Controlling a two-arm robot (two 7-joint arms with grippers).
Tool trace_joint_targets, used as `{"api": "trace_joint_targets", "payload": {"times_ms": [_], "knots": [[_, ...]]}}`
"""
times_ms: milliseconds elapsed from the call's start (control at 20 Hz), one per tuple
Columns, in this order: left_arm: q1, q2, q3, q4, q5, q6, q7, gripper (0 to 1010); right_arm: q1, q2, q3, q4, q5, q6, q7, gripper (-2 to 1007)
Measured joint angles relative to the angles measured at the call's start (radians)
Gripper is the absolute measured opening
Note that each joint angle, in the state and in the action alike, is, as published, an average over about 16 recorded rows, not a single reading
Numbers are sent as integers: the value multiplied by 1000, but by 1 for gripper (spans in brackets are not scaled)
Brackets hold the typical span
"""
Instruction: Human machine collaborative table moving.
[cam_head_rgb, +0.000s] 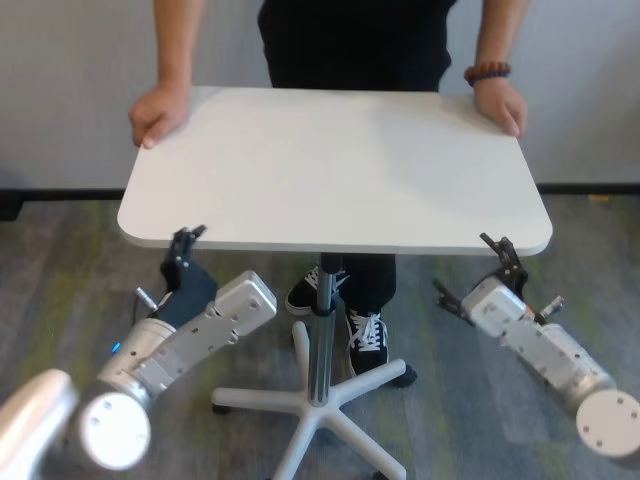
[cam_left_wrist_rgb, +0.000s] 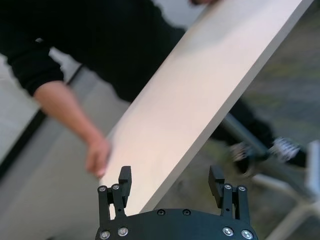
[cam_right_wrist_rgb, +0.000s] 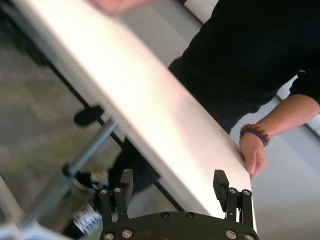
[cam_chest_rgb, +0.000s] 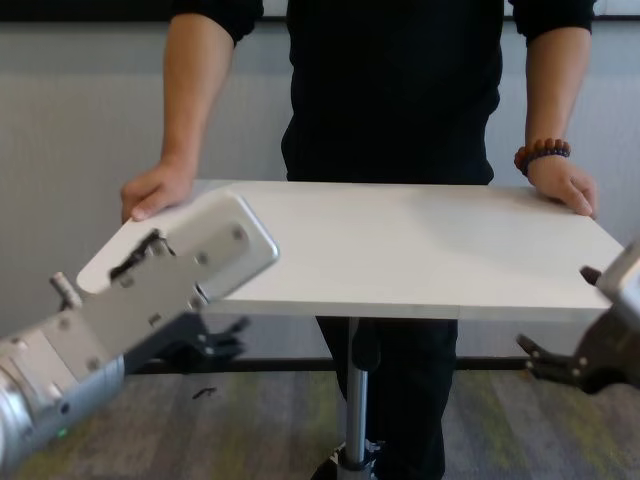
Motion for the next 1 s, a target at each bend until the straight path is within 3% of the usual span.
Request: {"api": "trace_joint_targets", "payload": {"times_ms": [250,500,750,1000], "knots": [[20,26,-40,-90,-154,-64,-122,1000,-2,-15,32,-47,134,-26,118,1005],[27,49,-61,-151,-271,-98,-194,1000,7,-29,41,-84,229,-29,200,1005],[39,61,-82,-192,-332,-85,-207,1000,3,-37,38,-134,276,-26,224,1005],[42,65,-103,-205,-346,-64,-184,1000,0,-45,28,-181,286,-24,219,1005]]}}
